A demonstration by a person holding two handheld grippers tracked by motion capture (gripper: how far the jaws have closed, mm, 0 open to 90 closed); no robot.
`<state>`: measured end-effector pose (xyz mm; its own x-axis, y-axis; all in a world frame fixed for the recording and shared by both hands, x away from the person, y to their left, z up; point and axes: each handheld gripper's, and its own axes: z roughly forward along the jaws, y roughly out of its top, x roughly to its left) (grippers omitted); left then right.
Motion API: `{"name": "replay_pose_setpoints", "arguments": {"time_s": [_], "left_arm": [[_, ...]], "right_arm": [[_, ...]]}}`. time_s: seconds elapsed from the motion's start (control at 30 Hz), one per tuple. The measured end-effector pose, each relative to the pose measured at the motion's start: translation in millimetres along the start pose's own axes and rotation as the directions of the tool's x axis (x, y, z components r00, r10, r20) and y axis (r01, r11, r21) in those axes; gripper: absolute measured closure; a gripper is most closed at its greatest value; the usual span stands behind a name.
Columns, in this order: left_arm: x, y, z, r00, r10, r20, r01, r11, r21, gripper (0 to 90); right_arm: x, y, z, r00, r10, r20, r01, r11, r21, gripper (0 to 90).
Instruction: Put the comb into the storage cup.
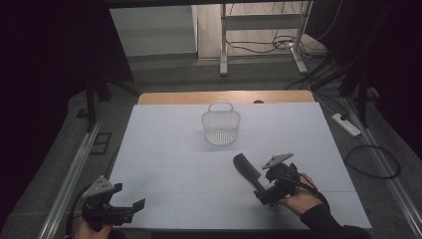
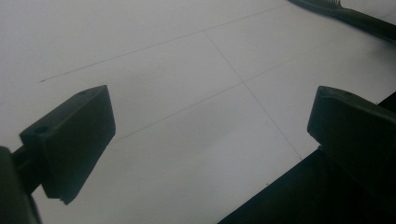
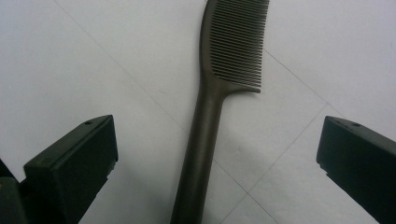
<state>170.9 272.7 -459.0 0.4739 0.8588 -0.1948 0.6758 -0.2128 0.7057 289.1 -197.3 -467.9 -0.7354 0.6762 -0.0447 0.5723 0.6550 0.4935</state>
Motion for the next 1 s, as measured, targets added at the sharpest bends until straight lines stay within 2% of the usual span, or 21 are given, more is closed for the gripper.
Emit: {"name": "replay_pose_setpoints", "arguments": {"time_s": [0.2,0.57,0.73,0.83,1.0], "left_arm": [[-0.1,0.0,0.0,1.0,0.002,0.0,-0.002,1.0,0.0,1.7],[-0.1,0.1,0.1,1.0,0.002,0.0,-0.002,1.0,0.002,1.8],[-0.1,0.1,0.2,1.0,0.002,-0.001,-0.002,1.0,0.002,1.7],[-0.2,0.2,0.2,1.0,0.003,0.0,-0.003,1.0,0.002,1.7],[0.0,0.1,0.1,1.0,0.002,0.001,-0.002,1.0,0.001,1.7]], "right_arm": [[0.7,-0.8,8.9,1.0,0.005,-0.004,-0.005,1.0,0.027,0.0],[2.9,-6.2,32.9,0.9996,-0.028,0.0,0.028,0.993,0.113,0.0],[0.4,-8.8,40.8,0.9997,-0.023,-0.006,0.023,0.991,0.134,0.0],[0.7,-10.1,45.1,0.9996,-0.028,-0.004,0.029,0.986,0.164,0.0],[-0.2,-10.6,46.4,0.9999,-0.009,-0.009,0.01,0.985,0.174,0.0]]}}
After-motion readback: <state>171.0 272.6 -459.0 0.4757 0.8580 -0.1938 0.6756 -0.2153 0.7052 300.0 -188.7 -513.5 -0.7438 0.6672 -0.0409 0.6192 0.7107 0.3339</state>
